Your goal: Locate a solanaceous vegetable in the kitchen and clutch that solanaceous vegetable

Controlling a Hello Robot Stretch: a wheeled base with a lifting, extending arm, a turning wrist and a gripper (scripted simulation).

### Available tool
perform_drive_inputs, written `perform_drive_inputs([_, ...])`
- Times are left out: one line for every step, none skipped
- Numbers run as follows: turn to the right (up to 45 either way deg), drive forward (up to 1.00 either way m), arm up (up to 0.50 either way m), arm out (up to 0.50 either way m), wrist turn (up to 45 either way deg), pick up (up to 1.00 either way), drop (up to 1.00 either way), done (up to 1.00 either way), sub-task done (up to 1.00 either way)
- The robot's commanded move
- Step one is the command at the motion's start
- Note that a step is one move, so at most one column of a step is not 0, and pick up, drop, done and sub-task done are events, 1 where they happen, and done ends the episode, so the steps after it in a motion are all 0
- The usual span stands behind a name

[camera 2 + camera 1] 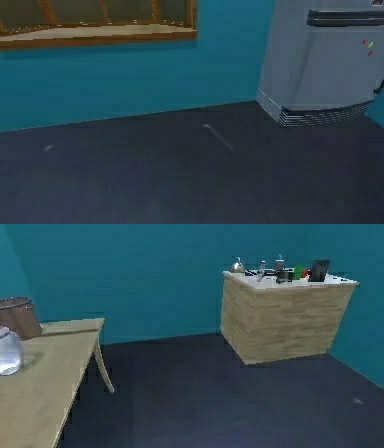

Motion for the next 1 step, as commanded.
perform_drive_inputs([45.0, 0.0, 0.0, 0.0, 0.0, 0.0, 0.0, 0.0, 0.0])
